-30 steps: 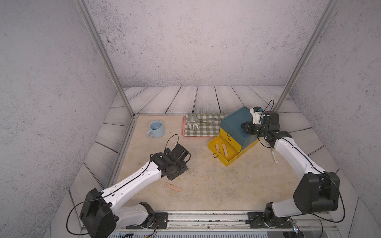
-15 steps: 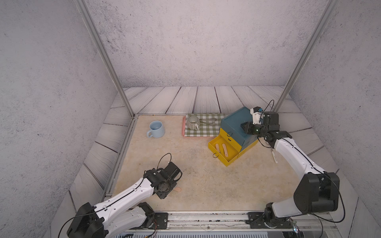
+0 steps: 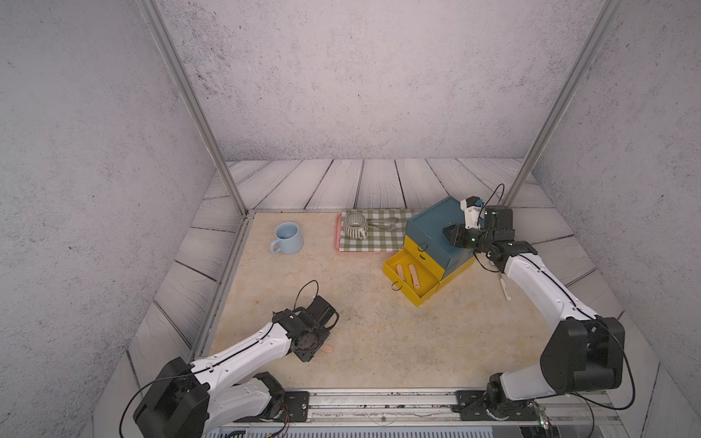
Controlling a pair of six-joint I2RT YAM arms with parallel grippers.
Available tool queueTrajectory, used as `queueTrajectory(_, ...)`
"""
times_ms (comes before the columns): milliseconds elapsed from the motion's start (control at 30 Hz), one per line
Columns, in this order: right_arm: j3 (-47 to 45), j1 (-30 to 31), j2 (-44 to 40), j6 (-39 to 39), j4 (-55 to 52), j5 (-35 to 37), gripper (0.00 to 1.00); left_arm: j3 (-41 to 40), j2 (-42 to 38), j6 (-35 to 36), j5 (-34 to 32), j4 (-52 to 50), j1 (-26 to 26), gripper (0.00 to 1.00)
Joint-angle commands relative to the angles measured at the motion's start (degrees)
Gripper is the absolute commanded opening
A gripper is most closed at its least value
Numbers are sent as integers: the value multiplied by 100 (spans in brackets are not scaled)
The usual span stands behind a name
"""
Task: Place the fruit knives into the drawer by color
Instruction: Pick up the fruit knife from the center of the board.
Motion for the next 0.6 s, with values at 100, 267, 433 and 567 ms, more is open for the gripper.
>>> queueTrajectory(100, -812, 28, 734, 60, -2400, 399, 16, -38, 312, -252, 139, 80, 84, 49)
queueTrajectory(267, -807, 27, 699, 51, -2428, 405, 16, 58, 417, -420, 84, -46, 123, 49)
queueTrajectory(433, -789, 23, 676, 50, -2435, 427, 16, 61, 406, -448, 101, -62, 232, 48)
queueTrajectory(567, -790, 28, 677, 56, -2438, 431, 16, -11, 513, -456, 238, 81, 280, 47)
